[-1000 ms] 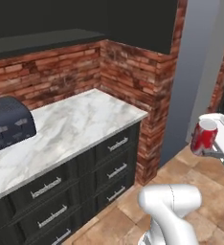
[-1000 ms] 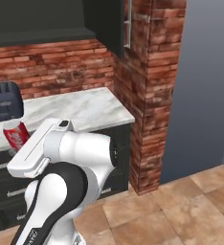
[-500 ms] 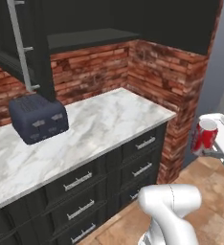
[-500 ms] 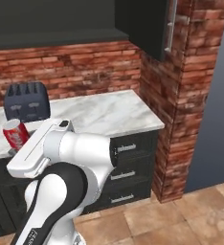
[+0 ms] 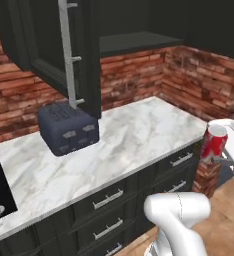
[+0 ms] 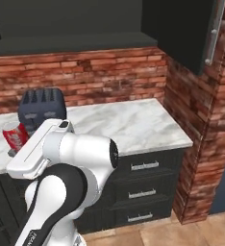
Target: Pick the can from the counter and place it in the open cabinet.
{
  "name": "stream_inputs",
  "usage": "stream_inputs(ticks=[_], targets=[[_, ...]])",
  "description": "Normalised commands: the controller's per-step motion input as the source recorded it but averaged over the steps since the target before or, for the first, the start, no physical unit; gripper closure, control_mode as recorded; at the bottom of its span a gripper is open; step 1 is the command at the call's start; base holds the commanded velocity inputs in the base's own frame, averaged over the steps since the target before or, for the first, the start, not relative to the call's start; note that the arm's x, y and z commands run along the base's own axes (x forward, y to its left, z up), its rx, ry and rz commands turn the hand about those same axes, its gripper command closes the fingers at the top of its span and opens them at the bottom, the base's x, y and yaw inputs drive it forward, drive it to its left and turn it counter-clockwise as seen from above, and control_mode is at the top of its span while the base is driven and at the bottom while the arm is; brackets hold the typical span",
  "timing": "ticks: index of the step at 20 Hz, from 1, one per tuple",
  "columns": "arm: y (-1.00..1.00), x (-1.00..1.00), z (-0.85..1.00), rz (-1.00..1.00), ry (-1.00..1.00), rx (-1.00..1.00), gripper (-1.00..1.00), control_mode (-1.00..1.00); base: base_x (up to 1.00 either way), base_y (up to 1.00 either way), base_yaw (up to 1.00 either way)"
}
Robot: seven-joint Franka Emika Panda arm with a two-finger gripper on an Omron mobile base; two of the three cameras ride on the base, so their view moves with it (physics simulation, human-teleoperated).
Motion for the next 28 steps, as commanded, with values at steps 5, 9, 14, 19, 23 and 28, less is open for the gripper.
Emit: stream_inputs(ticks=[5, 9, 14, 19, 23, 28], targets=[[0.0, 0.0, 0.0, 0.0, 0.0, 0.0, 1.0, 1.0, 0.55, 0.26, 0.23], [0.0, 0.0, 0.0, 0.0, 0.0, 0.0, 1.0, 1.0, 0.51, 0.37, 0.21], [0.0, 0.0, 0.0, 0.0, 0.0, 0.0, 1.0, 1.0, 0.45, 0.22, 0.24], [0.0, 0.0, 0.0, 0.0, 0.0, 0.0, 1.0, 1.0, 0.45, 0.01, 0.28], [0.0, 0.0, 0.0, 0.0, 0.0, 0.0, 1.0, 1.0, 0.46, 0.0, 0.32], [0.0, 0.0, 0.0, 0.0, 0.0, 0.0, 1.0, 1.0, 0.63, -0.03, 0.33]])
